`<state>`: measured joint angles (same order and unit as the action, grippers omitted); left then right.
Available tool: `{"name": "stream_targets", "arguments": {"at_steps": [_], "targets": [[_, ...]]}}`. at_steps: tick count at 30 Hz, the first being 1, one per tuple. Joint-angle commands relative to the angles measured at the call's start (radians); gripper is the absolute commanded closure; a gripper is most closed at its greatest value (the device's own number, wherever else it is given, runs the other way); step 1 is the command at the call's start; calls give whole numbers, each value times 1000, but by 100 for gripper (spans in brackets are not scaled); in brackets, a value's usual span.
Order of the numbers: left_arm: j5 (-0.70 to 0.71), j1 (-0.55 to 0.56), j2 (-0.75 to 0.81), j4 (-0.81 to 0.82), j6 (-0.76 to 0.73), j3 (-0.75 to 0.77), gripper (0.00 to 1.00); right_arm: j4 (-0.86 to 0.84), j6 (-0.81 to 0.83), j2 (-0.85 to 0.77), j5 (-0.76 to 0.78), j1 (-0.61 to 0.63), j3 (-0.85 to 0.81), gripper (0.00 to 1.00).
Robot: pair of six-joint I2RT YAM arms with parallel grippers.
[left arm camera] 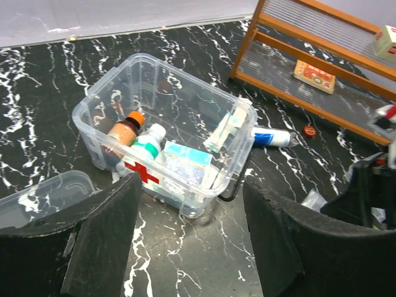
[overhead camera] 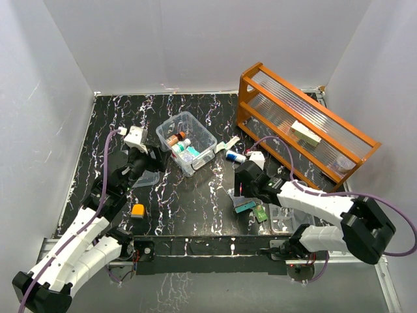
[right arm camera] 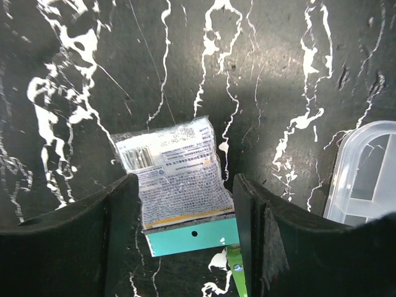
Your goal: Organize the medicine kit
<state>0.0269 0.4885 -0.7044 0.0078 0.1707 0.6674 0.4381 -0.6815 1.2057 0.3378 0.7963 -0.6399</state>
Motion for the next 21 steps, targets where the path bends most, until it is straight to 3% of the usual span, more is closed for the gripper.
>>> {"name": "stream_targets", "arguments": {"at_steps": [1,6,12,21], "targets": [[-76,2,11,27,43,25,34,-19,44,66,-40,-4,-44,40],[-65,2,28,3,42,39,34,4,32,123,-54,-7,-51,36],[-65,2,29,-4,41,42,31,-103,44,121,-163,-14,-1,36],[-88,2,-13,-30,30,64,30,-153,29,78,-379,-18,10,46]]}}
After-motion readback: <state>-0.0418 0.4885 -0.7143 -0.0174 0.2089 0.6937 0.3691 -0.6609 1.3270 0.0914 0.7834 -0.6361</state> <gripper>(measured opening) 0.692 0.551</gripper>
